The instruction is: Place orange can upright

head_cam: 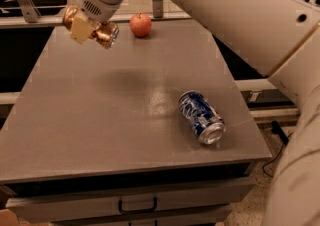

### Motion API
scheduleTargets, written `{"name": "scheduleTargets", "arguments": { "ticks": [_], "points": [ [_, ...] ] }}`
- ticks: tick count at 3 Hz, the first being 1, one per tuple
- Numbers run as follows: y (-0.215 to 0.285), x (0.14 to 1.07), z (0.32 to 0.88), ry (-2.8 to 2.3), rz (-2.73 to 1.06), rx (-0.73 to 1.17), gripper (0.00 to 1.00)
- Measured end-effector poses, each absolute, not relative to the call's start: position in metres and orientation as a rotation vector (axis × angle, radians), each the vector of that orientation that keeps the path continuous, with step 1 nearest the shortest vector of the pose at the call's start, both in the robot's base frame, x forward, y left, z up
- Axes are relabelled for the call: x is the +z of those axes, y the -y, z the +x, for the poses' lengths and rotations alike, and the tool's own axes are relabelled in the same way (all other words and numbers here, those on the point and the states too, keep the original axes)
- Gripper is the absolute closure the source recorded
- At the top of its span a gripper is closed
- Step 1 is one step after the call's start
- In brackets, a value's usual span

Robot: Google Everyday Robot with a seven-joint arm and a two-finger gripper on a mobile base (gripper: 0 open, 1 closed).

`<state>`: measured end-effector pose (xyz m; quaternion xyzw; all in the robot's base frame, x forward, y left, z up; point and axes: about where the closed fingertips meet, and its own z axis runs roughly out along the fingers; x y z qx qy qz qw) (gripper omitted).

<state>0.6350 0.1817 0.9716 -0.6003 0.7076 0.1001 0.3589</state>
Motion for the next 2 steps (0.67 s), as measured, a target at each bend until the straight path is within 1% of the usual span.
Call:
{"name": "scheduleTargets", "arguments": {
  "ticks": [1,2],
  "points": [
    [-0.183,0.971,0.634,-1.824,-1.552,0.259,1.00],
    [-0.165,0.979,0.641,-1.810,-1.531,0.210,1.00]
  ]
}}
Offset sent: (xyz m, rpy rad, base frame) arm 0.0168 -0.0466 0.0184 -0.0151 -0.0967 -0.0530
